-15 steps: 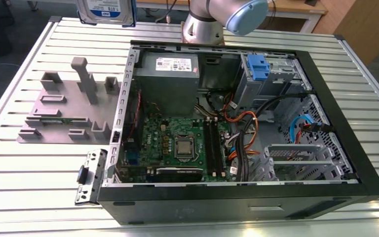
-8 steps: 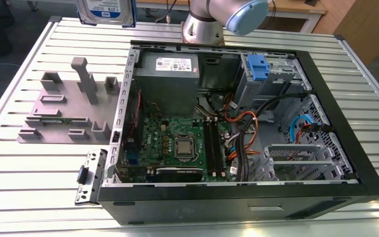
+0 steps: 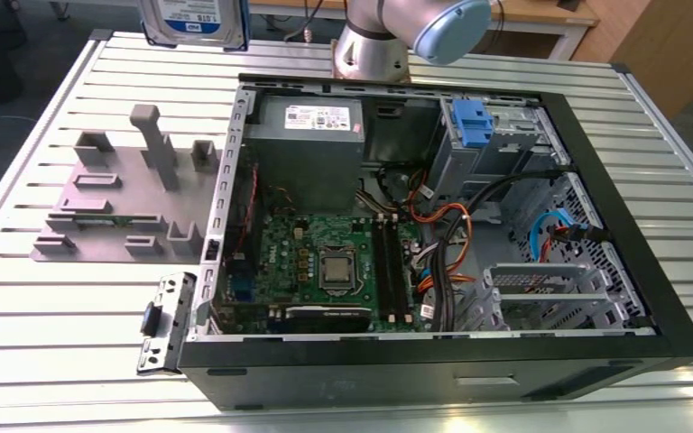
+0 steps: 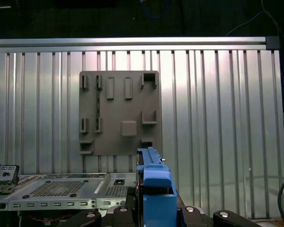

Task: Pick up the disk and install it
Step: 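Pick up the disk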

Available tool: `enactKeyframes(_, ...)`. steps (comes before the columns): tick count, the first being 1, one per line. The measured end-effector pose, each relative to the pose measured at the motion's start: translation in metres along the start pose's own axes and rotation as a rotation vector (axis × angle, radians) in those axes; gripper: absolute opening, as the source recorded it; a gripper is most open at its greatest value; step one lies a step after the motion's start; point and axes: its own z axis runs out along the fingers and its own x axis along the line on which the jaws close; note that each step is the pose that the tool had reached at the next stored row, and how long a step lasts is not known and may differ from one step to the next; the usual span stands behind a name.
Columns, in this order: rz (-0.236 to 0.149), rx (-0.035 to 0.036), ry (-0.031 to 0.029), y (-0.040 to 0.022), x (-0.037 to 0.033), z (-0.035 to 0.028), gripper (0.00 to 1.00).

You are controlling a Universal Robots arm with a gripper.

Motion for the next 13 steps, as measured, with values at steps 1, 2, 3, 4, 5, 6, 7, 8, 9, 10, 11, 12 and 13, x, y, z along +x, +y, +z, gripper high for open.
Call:
enactKeyframes(1, 0.0, 0.0, 0.0, -0.0001, 0.0002, 0.0, 0.36)
enactKeyframes(2, 0.0, 0.0, 0.0, -0.0001, 0.0004, 0.0, 0.36)
enactKeyframes(3, 0.0, 0.0, 0.0, -0.0001, 0.0006, 0.0, 0.36)
enactKeyframes(4, 0.0, 0.0, 0.0, -0.0001, 0.0009, 0.0, 0.36)
enactKeyframes(5, 0.0, -0.0001, 0.0, -0.0002, 0.0011, 0.0, 0.36)
enactKeyframes(6, 0.0, 0.0, 0.0, -0.0002, 0.0013, 0.0, 0.36)
enactKeyframes(7, 0.0, 0.0, 0.0, -0.0003, 0.0015, 0.0, 0.36)
enactKeyframes(8, 0.0, 0.0001, 0.0, -0.0003, 0.0017, 0.0, 0.36)
enactKeyframes(9, 0.0, 0.0, 0.0, -0.0003, 0.002, 0.0, 0.36)
enactKeyframes(10, 0.0, 0.0, 0.0, -0.0004, 0.0022, 0.0, 0.36)
enactKeyframes(11, 0.0, 0.0001, -0.0001, -0.0004, 0.0024, 0.0, 0.36)
enactKeyframes(12, 0.0, 0.0, 0.0, -0.0004, 0.0027, 0.0, 0.36)
enactKeyframes(13, 0.0, 0.0, 0.0, -0.0005, 0.0029, 0.0, 0.36)
